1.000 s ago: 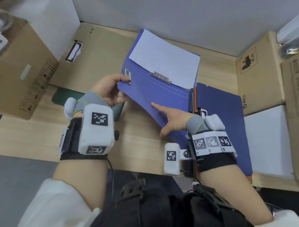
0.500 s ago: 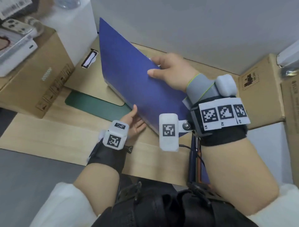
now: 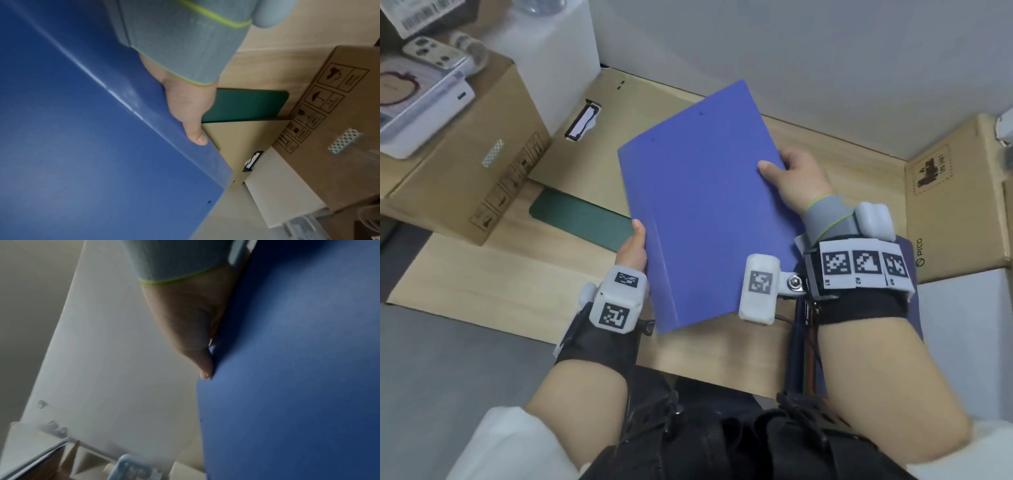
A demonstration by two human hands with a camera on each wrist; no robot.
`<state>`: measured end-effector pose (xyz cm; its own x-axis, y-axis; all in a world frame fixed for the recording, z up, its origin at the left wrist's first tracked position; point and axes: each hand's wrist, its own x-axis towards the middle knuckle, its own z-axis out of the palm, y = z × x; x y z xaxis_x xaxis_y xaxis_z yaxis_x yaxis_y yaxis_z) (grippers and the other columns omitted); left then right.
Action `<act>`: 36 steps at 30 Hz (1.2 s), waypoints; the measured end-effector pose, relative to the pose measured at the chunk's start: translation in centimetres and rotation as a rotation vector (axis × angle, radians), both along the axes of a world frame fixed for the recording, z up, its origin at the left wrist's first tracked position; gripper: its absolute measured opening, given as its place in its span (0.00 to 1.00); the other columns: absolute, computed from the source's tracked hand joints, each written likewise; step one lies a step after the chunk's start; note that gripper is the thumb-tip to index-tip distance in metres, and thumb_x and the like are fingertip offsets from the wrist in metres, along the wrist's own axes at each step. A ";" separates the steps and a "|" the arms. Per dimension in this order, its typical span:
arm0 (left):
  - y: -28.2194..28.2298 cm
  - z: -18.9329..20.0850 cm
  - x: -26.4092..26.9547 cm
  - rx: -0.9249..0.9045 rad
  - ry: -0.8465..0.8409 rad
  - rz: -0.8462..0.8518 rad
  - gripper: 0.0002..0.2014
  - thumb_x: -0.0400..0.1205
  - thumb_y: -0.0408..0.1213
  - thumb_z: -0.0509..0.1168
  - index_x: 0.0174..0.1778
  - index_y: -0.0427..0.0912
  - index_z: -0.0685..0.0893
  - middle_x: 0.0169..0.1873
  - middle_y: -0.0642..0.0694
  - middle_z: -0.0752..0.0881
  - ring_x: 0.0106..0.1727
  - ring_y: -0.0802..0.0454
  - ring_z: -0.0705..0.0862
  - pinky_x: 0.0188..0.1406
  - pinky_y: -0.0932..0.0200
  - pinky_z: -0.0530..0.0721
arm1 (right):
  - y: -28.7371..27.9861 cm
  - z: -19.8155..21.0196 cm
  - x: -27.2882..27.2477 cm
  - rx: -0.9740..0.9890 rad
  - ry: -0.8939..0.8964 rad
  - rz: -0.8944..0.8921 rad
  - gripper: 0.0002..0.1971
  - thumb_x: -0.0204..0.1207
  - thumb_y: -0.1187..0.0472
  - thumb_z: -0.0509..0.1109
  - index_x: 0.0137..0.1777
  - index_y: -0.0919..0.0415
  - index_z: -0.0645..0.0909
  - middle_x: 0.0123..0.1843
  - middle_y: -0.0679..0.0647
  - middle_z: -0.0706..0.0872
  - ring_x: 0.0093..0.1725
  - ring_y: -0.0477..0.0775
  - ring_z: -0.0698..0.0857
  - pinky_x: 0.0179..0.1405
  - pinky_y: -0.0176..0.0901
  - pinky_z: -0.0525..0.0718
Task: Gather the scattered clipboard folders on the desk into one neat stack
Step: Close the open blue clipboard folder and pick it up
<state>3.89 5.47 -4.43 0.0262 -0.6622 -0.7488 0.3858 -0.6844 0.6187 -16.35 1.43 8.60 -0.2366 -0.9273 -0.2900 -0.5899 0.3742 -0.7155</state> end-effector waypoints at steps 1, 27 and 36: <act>-0.1 0.2 -0.4 -0.032 0.030 0.003 0.28 0.79 0.63 0.56 0.59 0.45 0.85 0.55 0.44 0.90 0.52 0.47 0.90 0.62 0.42 0.85 | 0.3 -0.5 -0.8 -0.009 0.006 -0.052 0.21 0.73 0.52 0.66 0.65 0.58 0.78 0.66 0.60 0.82 0.63 0.62 0.83 0.67 0.59 0.79; 2.0 4.1 -22.5 -0.081 -0.210 -1.206 0.12 0.81 0.37 0.65 0.34 0.42 0.71 0.30 0.45 0.77 0.28 0.51 0.77 0.28 0.61 0.79 | 14.2 -11.6 -22.4 0.356 0.007 -0.676 0.32 0.68 0.58 0.77 0.72 0.58 0.73 0.76 0.59 0.73 0.73 0.61 0.76 0.74 0.51 0.73; 0.4 3.4 -20.6 -0.210 -0.337 -1.188 0.13 0.78 0.40 0.69 0.31 0.45 0.73 0.25 0.47 0.81 0.27 0.55 0.79 0.18 0.71 0.75 | 8.4 -9.2 -20.2 0.212 -0.045 -0.498 0.31 0.73 0.56 0.72 0.75 0.57 0.68 0.78 0.55 0.70 0.75 0.56 0.73 0.70 0.42 0.69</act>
<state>-16.72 5.88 -1.02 -0.4989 -0.5132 -0.6983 -0.6004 -0.3765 0.7056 -36.52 9.79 -0.58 -0.6151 -0.6267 -0.4784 -0.2749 0.7391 -0.6149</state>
